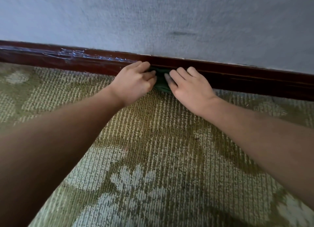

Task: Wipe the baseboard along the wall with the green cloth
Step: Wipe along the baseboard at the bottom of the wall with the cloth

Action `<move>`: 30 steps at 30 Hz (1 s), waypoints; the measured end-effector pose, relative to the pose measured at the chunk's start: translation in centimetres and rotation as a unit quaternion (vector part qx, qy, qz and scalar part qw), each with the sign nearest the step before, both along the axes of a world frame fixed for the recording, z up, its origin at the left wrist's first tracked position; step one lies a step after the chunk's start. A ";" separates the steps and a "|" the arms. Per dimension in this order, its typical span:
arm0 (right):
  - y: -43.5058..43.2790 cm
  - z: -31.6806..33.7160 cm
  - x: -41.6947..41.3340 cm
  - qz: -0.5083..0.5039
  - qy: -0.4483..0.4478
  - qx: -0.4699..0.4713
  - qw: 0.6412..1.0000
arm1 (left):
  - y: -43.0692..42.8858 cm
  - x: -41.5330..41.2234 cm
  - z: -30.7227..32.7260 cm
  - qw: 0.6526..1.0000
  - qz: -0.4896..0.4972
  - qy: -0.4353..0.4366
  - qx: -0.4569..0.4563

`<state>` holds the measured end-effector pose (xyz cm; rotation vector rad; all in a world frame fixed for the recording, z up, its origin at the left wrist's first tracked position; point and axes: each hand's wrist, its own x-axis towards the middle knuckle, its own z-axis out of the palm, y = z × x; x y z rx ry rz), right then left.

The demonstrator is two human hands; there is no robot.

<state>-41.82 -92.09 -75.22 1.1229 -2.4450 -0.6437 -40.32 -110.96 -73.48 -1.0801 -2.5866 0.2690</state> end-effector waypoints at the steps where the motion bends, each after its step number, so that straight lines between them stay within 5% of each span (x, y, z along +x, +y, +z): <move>1: -0.2 -0.1 0.0 -0.003 -0.015 0.007 1.000 | 0.1 0.1 -0.3 1.000 0.008 -0.018 -0.009; 14: 0.6 0.9 1.6 -0.015 -0.190 0.000 0.982 | 0.6 1.6 0.4 0.991 0.059 -0.122 0.005; 30: 5.6 5.8 4.6 0.019 -0.149 0.004 0.989 | 4.5 3.9 3.2 0.998 -0.055 -0.024 -0.034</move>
